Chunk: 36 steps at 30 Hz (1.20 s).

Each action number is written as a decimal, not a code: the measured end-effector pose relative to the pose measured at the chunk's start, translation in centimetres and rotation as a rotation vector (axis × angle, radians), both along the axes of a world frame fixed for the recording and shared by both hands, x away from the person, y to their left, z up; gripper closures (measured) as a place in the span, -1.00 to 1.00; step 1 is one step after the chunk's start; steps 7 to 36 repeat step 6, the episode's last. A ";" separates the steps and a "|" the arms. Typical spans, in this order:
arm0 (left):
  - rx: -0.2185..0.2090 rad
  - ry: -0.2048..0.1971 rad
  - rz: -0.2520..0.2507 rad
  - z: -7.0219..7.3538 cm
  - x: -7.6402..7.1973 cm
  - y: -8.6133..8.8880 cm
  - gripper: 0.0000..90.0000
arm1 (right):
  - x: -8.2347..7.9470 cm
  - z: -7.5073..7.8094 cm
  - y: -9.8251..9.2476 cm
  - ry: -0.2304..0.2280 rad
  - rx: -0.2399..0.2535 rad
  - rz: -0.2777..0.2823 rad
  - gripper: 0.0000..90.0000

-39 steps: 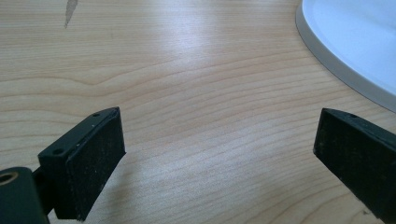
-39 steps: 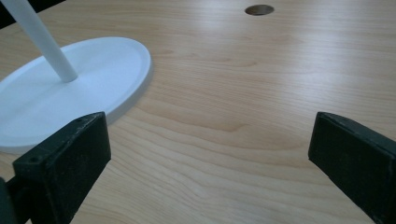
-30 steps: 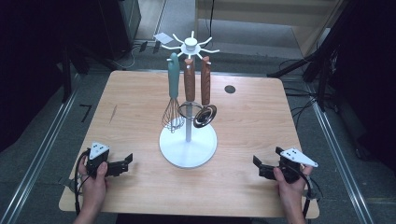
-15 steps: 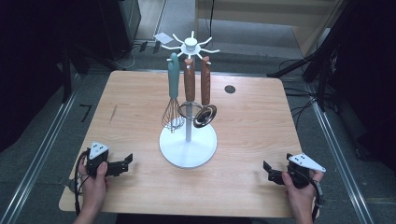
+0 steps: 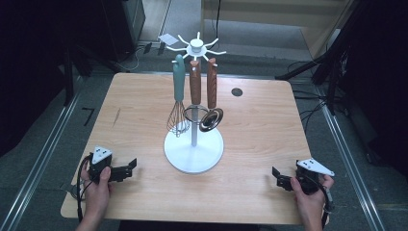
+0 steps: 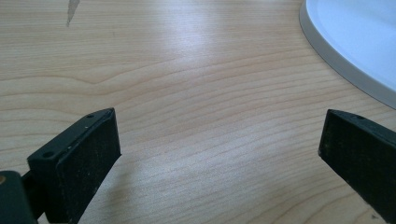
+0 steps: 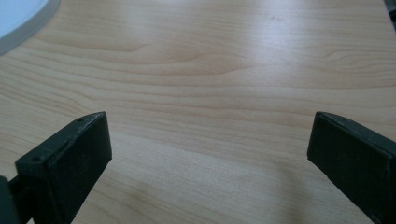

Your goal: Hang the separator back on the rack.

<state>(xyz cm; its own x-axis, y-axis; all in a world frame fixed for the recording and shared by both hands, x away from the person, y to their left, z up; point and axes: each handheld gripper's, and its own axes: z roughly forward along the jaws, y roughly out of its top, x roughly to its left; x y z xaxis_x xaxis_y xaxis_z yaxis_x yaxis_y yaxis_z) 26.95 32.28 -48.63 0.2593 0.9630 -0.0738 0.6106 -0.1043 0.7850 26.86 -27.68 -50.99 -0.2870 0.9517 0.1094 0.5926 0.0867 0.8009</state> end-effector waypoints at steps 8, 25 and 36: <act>-0.001 0.012 -0.006 0.0 0.2 -0.1 -1.00 | 0.1 -0.1 0.2 0.017 0.003 0.004 -1.00; -0.001 0.012 -0.006 0.0 0.2 -0.1 -1.00 | 0.1 -0.1 0.2 0.017 0.003 0.004 -1.00; -0.001 0.012 -0.006 0.0 0.2 -0.1 -1.00 | 0.1 -0.1 0.2 0.017 0.003 0.004 -1.00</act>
